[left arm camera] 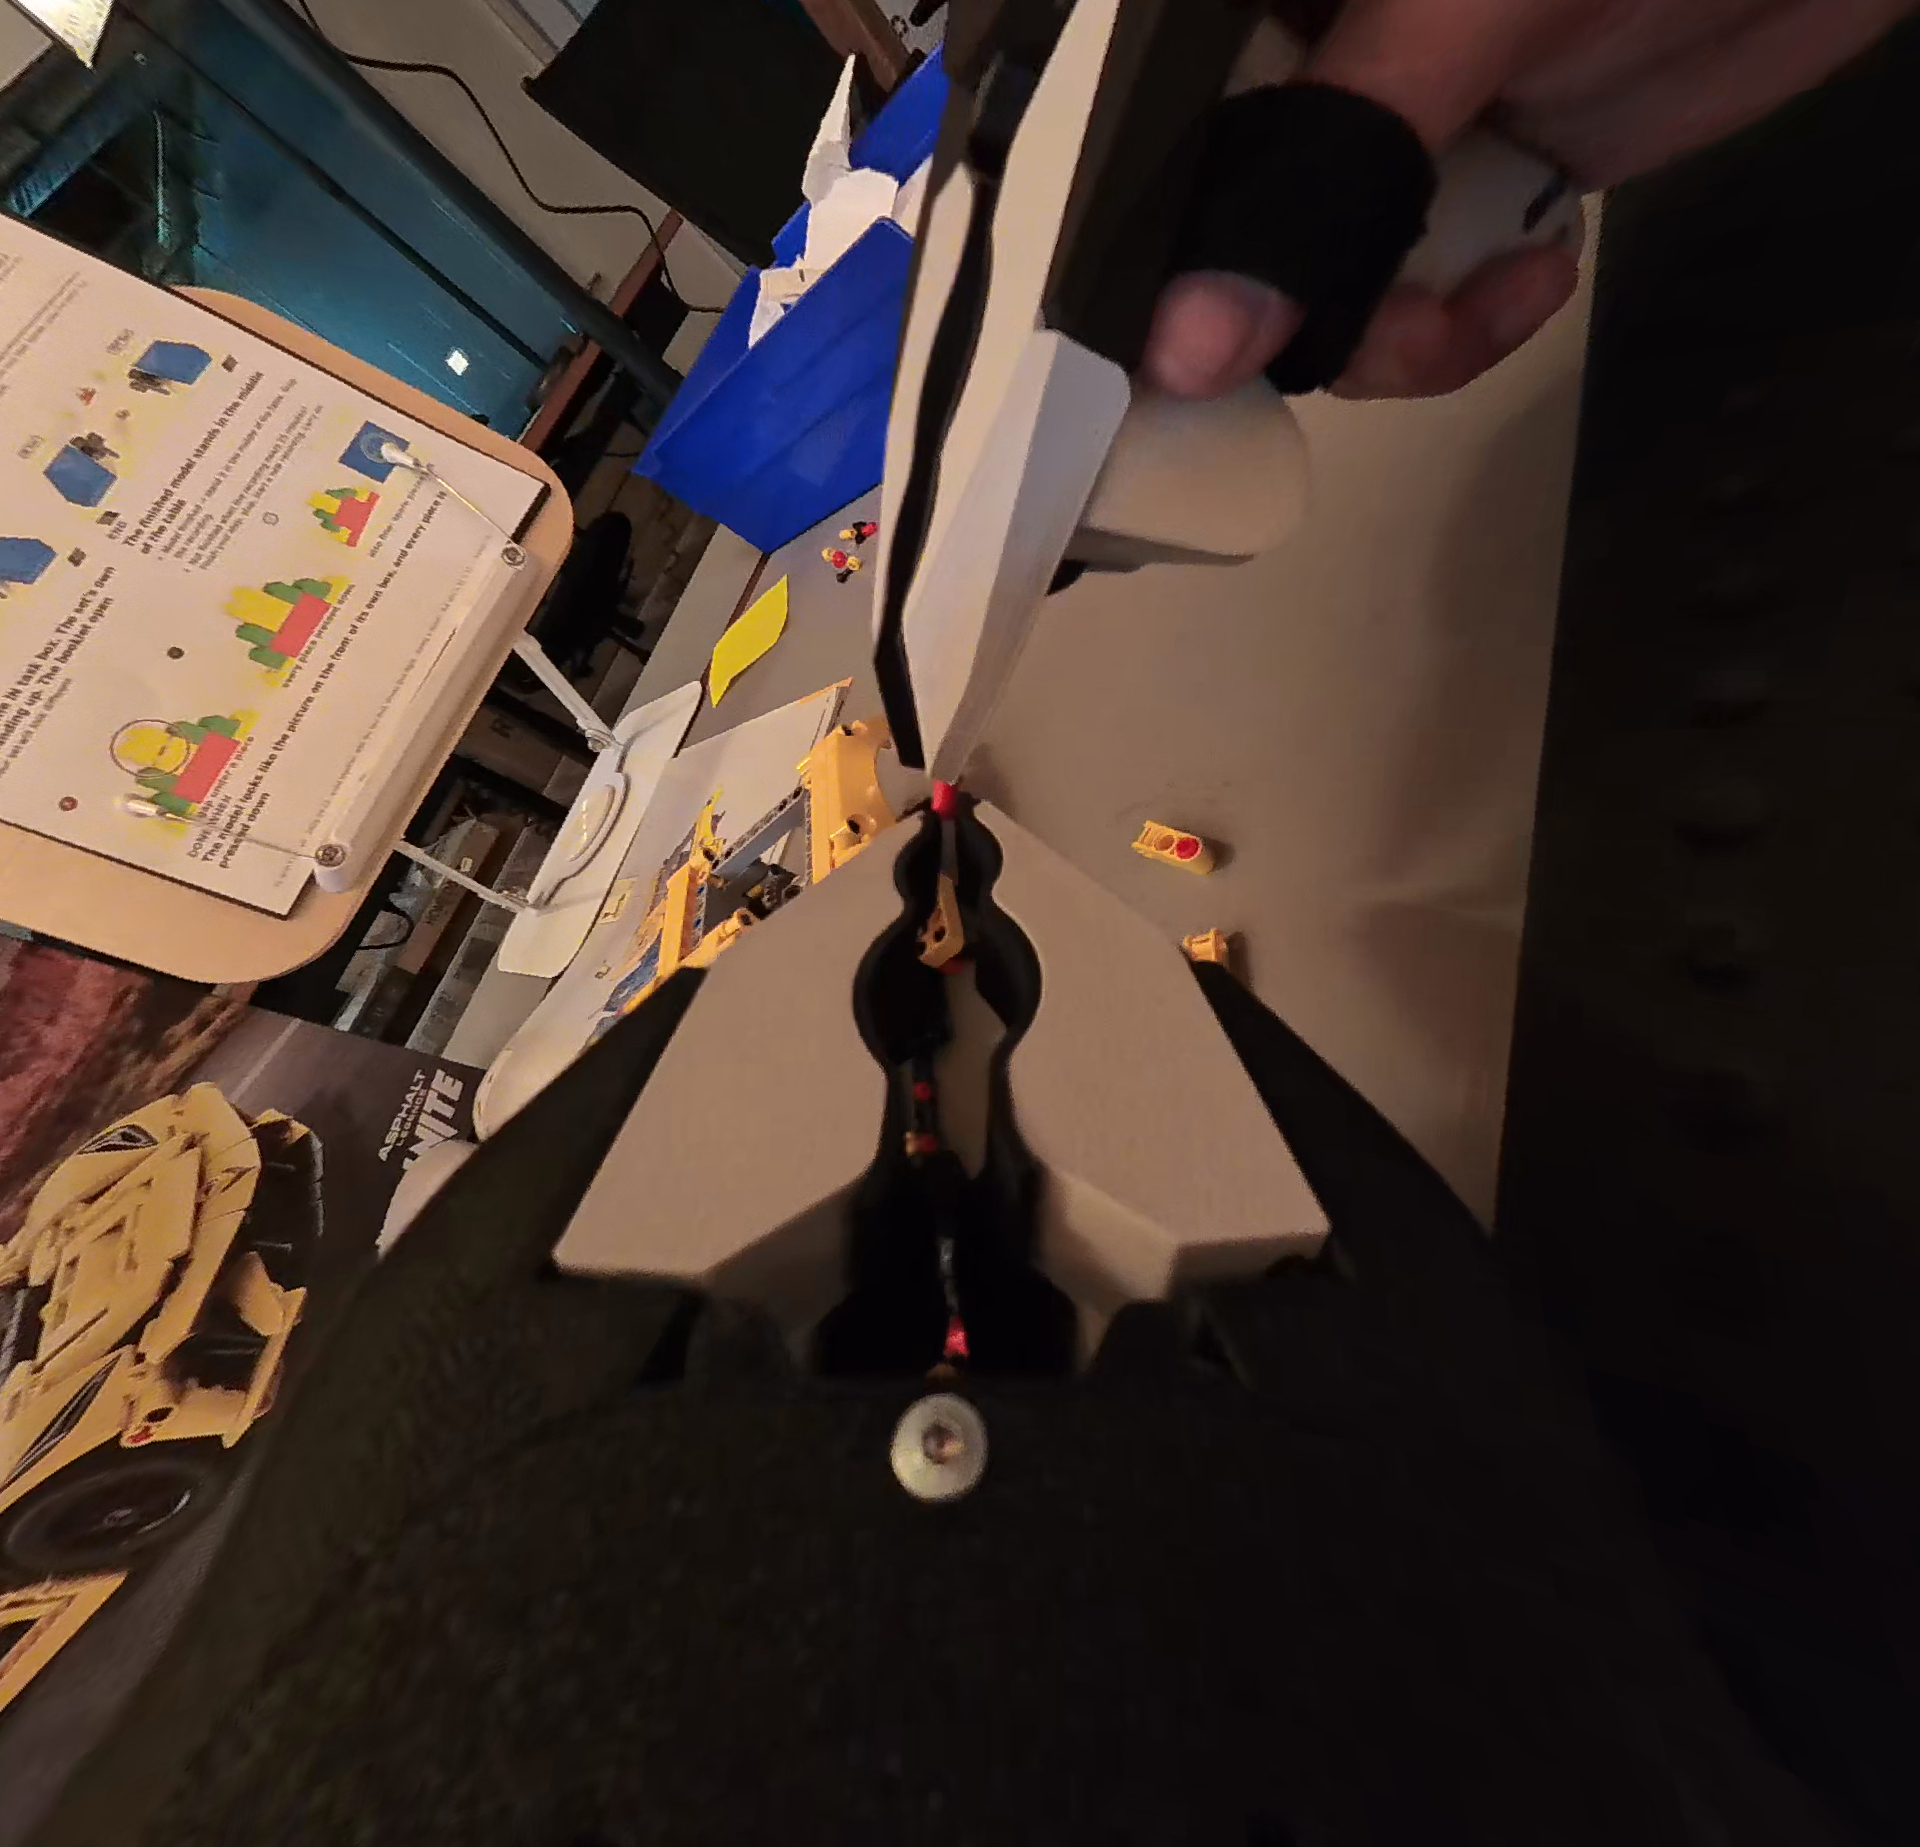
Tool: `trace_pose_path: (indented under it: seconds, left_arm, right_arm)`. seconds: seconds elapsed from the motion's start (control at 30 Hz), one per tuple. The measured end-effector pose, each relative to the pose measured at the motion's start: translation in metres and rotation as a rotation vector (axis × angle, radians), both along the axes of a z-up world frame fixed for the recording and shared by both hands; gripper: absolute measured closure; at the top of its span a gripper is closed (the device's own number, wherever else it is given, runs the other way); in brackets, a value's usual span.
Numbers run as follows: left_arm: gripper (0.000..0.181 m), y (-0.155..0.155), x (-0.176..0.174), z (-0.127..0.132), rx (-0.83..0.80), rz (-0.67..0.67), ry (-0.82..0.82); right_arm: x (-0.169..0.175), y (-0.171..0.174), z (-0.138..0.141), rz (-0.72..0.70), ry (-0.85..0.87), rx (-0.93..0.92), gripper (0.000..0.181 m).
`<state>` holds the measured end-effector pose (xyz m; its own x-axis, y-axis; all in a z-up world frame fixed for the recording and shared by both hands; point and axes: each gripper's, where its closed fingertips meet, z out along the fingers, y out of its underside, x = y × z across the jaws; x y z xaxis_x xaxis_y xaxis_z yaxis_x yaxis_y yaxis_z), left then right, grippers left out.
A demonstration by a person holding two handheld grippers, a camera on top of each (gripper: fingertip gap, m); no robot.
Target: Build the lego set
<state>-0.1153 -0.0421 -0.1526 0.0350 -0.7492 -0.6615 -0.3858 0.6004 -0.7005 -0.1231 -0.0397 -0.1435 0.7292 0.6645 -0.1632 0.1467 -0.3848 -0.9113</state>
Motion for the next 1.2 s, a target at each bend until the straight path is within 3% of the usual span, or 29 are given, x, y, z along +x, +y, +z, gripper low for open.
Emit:
trace_pose_path:
  seconds: [0.33, 0.6, 0.67, 0.77, 0.9, 1.07, 1.2]
  left_arm:
    - [0.179, 0.002, -0.001, 0.0, 0.014, 0.013, 0.0]
    - [0.178, 0.001, -0.002, 0.0, -0.002, 0.009, -0.008]
    - [0.175, 0.005, -0.005, -0.014, -0.074, 0.003, 0.052]
    - [0.16, 0.0, -0.015, -0.045, -0.326, -0.067, 0.204]
    - [0.158, -0.02, -0.018, -0.043, -0.625, -0.183, 0.229]
    - [0.158, -0.016, -0.019, -0.072, -0.603, -0.119, 0.349]
    - [0.168, -0.013, -0.013, -0.075, -0.598, -0.096, 0.35]
  right_arm:
    - [-0.006, -0.001, -0.001, 0.027, 0.026, -0.019, 0.177]
    - [-0.007, -0.002, -0.002, 0.014, 0.161, -0.073, 0.177]
    - [-0.001, -0.003, -0.004, 0.005, 0.14, -0.053, 0.177]
    - [0.016, -0.003, -0.015, -0.035, 0.087, -0.026, 0.177]
    - [0.028, -0.001, -0.005, -0.076, 0.103, 0.065, 0.177]
    - [0.016, -0.005, -0.018, -0.01, 0.06, 0.015, 0.177]
    - [0.006, -0.007, -0.031, 0.032, -0.026, -0.009, 0.177]
